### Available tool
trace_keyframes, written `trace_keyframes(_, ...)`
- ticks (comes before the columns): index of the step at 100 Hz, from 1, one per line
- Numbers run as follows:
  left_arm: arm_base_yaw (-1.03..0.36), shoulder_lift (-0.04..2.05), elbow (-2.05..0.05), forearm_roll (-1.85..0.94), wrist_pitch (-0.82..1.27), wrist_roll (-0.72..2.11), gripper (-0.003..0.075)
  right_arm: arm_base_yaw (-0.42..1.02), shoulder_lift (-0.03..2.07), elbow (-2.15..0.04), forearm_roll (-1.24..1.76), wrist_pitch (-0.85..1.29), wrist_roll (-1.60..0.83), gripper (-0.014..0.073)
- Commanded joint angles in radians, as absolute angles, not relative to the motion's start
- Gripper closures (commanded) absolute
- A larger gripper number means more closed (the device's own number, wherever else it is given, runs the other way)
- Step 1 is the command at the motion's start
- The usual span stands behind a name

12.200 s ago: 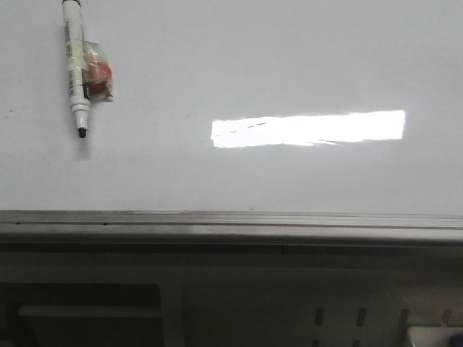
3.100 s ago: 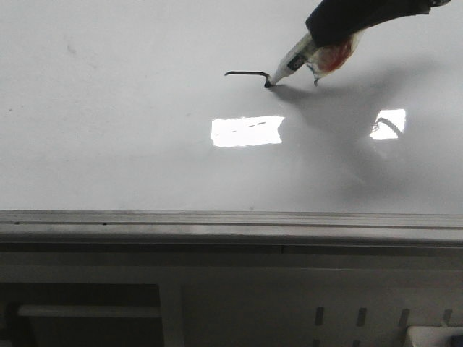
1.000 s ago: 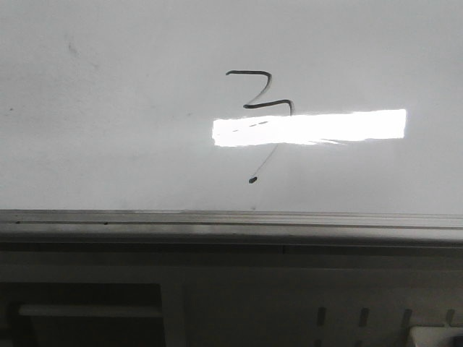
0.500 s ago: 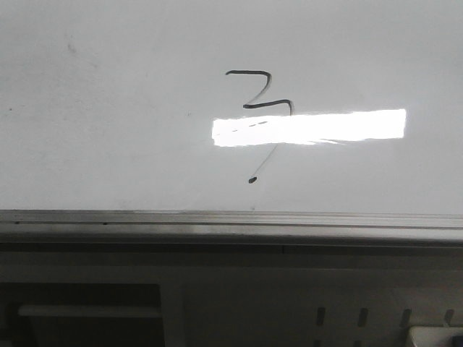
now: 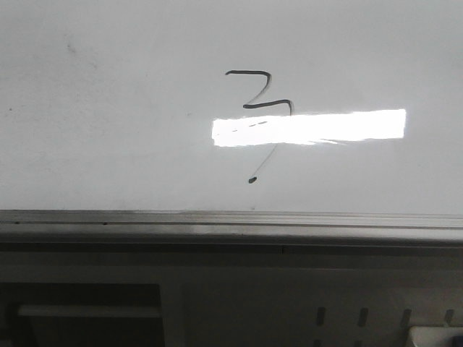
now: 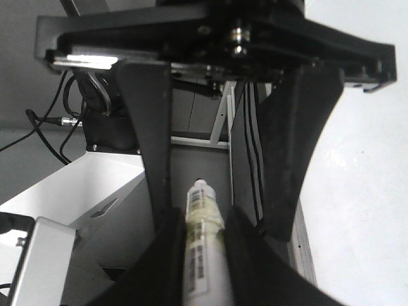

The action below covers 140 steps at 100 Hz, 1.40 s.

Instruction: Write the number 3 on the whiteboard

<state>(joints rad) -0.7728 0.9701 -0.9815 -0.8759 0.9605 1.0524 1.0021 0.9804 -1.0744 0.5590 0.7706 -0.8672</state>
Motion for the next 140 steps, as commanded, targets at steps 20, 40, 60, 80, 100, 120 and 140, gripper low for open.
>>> trace_keyframes(20,-0.781,1.001,-1.015,-0.936,0.98,1.031,0.04,1.005,0.972,-1.107,0.581,0.705,-0.875,0.0659)
trace_keyframes(40,-0.781,1.001,-1.015,-0.936,0.975,1.031,0.0559,1.005,0.972,-1.107,0.581,0.715,-0.875,0.0659)
trace_keyframes(60,-0.781,1.001,-1.015,-0.936,0.974,1.031,0.0704,1.005,0.972,-1.107,0.583,0.725,-0.854,0.0645)
trace_keyframes(80,-0.781,1.001,-1.015,-0.94,0.972,1.031,0.0741,1.005,0.972,-1.107,0.583,0.727,-0.854,0.037)
trace_keyframes(100,-0.781,1.001,-1.015,-0.94,0.968,1.031,0.0741,1.005,0.972,-1.107,0.583,0.707,-0.848,0.0227)
trace_keyframes(120,-0.777,1.001,-1.015,-0.94,0.895,0.969,0.0741,0.952,0.917,-1.107,0.533,0.69,-0.843,0.0228)
trace_keyframes(140,-0.759,1.001,-0.961,-0.938,0.701,0.897,0.0741,0.771,0.774,-1.107,0.412,0.686,-0.736,0.0228)
